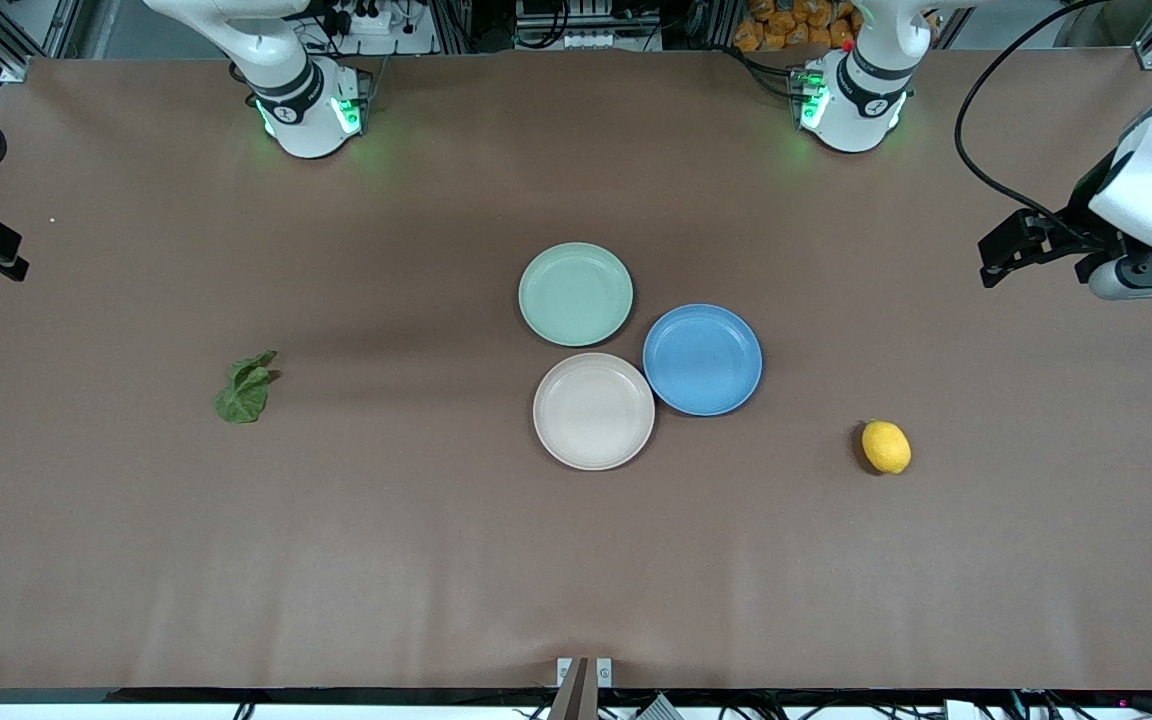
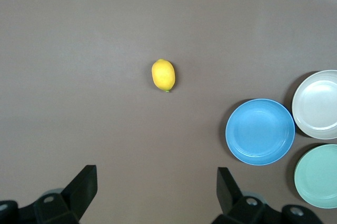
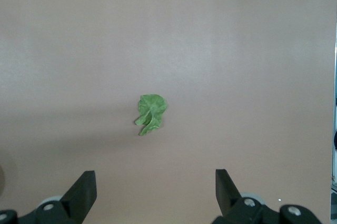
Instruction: Pick lemon and lettuce from plates
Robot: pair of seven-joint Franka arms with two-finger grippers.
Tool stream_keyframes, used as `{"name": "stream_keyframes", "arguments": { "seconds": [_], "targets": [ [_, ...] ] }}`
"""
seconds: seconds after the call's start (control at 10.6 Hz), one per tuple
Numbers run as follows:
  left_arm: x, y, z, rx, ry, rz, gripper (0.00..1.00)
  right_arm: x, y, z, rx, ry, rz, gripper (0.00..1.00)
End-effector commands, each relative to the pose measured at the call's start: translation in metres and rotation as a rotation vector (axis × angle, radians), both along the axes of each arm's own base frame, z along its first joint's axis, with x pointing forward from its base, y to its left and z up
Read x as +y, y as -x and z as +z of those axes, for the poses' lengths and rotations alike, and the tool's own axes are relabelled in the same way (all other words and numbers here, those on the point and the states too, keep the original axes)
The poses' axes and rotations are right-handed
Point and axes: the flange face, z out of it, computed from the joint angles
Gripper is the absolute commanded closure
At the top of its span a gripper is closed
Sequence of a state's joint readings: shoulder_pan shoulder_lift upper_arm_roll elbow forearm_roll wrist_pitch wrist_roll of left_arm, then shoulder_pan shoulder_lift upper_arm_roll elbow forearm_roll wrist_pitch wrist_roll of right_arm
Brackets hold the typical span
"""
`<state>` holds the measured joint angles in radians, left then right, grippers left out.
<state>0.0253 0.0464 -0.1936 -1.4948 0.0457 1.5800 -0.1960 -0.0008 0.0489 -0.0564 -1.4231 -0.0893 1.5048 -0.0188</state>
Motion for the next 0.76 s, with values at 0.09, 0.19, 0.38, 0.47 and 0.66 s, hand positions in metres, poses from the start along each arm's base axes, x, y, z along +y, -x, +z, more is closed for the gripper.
{"name": "stream_keyframes", "arguments": {
  "seconds": [0.09, 0.19, 0.38, 0.47, 0.66],
  "targets": [
    [0.0042, 0.0071, 0.0049, 0.000, 0.008, -0.017, 0.00, 0.0104, 0.0059, 0.0080, -0.007, -0.071, 0.029, 0.00],
    [0.0052, 0.0065, 0.0040, 0.001, 0.006, -0.016, 0.00, 0.0105, 0.0074, 0.0105, -0.012, -0.073, 0.030, 0.00],
    [0.0054, 0.0064, 0.0040, 0.001, 0.005, -0.014, 0.00, 0.0066, 0.0072, 0.0097, -0.010, -0.074, 0.023, 0.00],
    [0.0054, 0.0064, 0.0040, 0.001, 0.005, -0.016, 0.00, 0.0066, 0.0072, 0.0097, -0.010, -0.074, 0.023, 0.00],
    [0.0054, 0.0060, 0.0032, 0.003, 0.005, -0.013, 0.00, 0.0041, 0.0073, 0.0097, -0.011, -0.074, 0.018, 0.00]
  ]
}}
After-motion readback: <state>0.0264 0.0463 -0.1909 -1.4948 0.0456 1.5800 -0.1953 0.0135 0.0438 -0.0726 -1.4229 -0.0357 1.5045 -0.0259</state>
